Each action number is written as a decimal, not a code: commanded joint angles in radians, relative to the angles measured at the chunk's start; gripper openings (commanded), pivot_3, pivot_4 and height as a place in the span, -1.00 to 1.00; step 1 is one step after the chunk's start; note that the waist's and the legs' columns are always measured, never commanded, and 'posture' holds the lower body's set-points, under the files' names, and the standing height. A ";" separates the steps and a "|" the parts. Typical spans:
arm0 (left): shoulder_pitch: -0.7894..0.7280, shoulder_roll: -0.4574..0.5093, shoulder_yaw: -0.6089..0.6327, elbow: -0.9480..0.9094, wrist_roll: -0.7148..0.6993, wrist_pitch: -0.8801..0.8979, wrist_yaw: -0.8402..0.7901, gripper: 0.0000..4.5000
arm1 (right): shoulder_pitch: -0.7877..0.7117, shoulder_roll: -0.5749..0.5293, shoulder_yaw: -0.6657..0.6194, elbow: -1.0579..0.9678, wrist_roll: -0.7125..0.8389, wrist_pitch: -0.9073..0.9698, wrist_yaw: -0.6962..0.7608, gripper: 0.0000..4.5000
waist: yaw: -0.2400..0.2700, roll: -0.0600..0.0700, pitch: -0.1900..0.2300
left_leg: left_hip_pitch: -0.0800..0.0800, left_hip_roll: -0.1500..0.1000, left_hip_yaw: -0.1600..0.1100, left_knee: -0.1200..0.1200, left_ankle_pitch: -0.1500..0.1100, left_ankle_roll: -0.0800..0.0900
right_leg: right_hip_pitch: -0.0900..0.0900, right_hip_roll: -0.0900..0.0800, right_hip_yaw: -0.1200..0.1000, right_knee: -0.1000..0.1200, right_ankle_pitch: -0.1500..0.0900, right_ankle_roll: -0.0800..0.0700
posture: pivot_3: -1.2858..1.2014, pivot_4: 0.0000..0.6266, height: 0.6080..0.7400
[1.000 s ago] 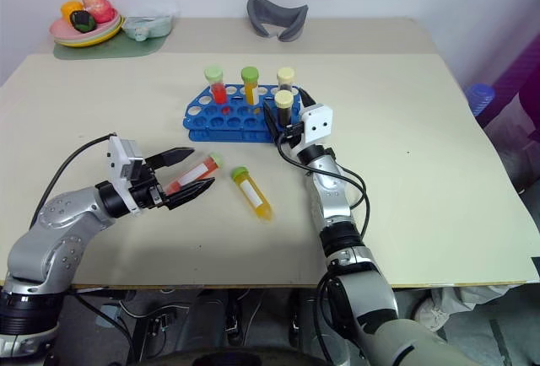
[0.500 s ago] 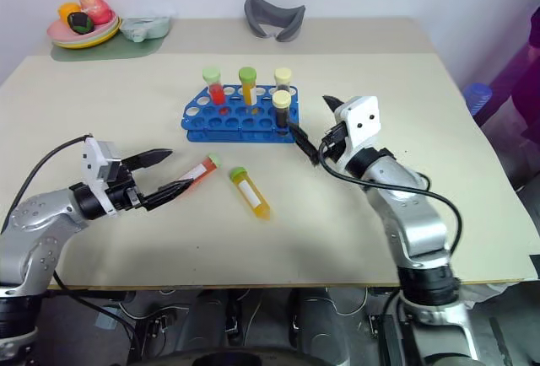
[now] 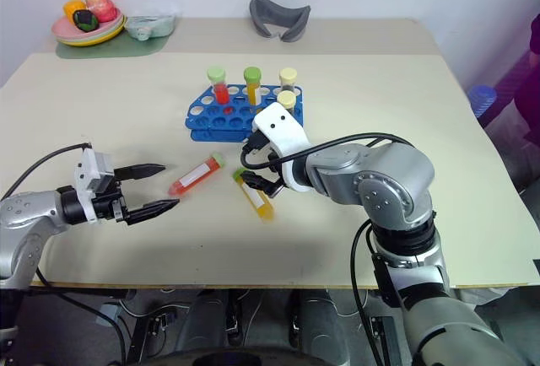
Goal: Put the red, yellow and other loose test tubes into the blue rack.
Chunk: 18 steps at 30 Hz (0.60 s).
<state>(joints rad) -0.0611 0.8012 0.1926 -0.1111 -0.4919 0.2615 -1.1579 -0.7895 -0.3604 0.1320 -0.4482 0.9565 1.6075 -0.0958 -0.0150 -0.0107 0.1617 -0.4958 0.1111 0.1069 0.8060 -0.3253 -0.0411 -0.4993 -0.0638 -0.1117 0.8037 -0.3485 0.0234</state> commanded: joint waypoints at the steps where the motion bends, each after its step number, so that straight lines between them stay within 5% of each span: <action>1: 0.007 0.003 -0.007 -0.039 -0.003 -0.021 -0.019 1.00 | -0.050 -0.037 0.033 0.104 0.240 0.007 -0.210 0.98 | -0.002 0.000 0.000 | 0.000 0.000 0.000 0.000 0.000 0.000 | 0.000 0.000 0.000 0.000 0.000 0.000 | 0.03 -0.52 -0.12; 8: 0.008 -0.025 -0.027 -0.051 -0.004 -0.016 -0.002 1.00 | -0.140 -0.057 0.115 0.258 0.601 0.007 -0.513 0.98 | -0.003 0.000 0.000 | -0.001 0.001 0.000 0.000 0.000 0.000 | -0.001 0.001 0.000 0.001 0.000 0.000 | 0.03 -0.52 -0.12; 14: -0.002 -0.027 -0.036 -0.046 -0.005 -0.017 -0.011 1.00 | -0.221 -0.185 0.339 0.305 0.978 -0.194 -0.764 0.98 | 0.000 0.000 0.000 | -0.002 0.001 0.000 0.001 -0.001 0.001 | -0.001 0.001 0.000 0.001 0.000 0.000 | 0.03 -0.52 -0.12; 18: -0.010 -0.027 -0.045 -0.035 -0.005 -0.020 -0.015 1.00 | -0.249 -0.213 0.448 0.331 1.016 -0.251 -0.794 0.98 | -0.002 0.000 0.000 | -0.002 0.001 -0.001 0.001 -0.001 0.002 | -0.002 0.002 0.000 0.001 0.000 0.000 | 0.03 -0.52 -0.12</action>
<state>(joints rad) -0.0573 0.7731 0.1427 -0.1309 -0.4907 0.2533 -1.1628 -1.0213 -0.5684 0.5567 -0.1234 1.9444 1.3889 -0.8707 -0.0170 -0.0108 0.1617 -0.4978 0.1127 0.1062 0.8067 -0.3264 -0.0390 -0.5012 -0.0623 -0.1113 0.8043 -0.3484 0.0235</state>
